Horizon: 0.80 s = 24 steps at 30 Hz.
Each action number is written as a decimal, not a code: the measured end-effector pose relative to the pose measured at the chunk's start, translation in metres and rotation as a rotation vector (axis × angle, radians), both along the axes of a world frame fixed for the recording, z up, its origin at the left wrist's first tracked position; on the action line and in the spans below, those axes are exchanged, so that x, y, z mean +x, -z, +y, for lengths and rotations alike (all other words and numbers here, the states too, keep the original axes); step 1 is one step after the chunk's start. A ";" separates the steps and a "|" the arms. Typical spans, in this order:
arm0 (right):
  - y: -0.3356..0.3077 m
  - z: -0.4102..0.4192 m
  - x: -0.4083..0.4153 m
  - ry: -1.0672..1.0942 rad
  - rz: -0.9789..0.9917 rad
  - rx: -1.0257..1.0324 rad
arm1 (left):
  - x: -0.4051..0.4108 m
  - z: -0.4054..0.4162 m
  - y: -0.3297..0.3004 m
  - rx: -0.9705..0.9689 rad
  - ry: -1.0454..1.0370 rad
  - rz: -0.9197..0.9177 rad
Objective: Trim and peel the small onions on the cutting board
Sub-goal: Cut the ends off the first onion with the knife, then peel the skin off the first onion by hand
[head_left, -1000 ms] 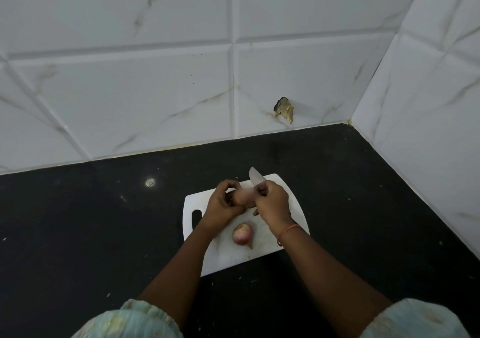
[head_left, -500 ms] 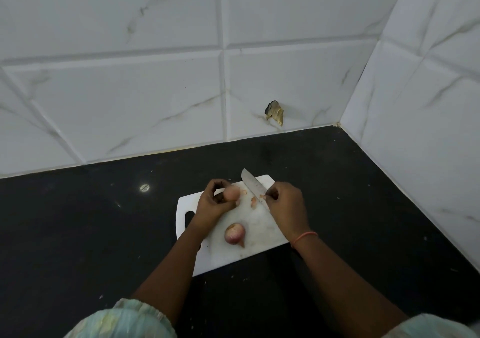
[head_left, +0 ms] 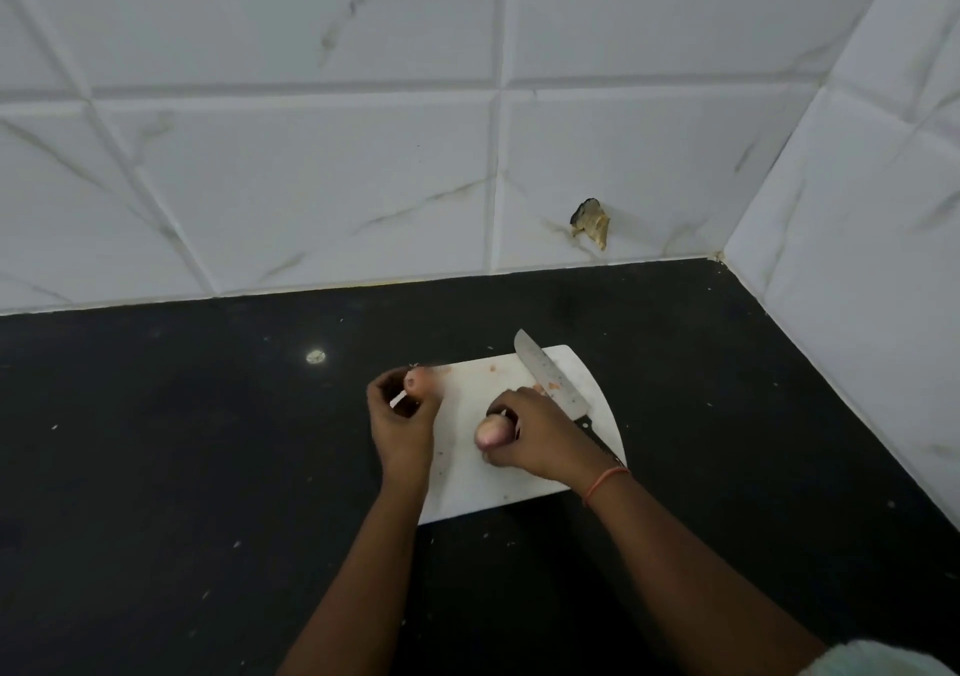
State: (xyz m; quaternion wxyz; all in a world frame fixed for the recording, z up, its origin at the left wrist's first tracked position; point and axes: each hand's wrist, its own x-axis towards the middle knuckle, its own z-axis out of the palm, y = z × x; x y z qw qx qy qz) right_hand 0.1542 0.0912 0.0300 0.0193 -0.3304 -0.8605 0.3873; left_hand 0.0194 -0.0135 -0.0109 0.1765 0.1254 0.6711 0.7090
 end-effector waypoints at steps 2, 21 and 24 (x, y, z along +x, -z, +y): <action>0.000 0.004 -0.014 0.089 0.092 0.030 | -0.003 -0.008 0.000 0.012 -0.120 -0.058; 0.021 0.021 -0.151 -0.139 -0.105 0.402 | -0.028 -0.032 0.007 -0.004 -0.076 -0.109; 0.013 0.026 -0.137 -0.061 -0.015 0.309 | -0.029 -0.030 0.003 -0.024 -0.062 -0.085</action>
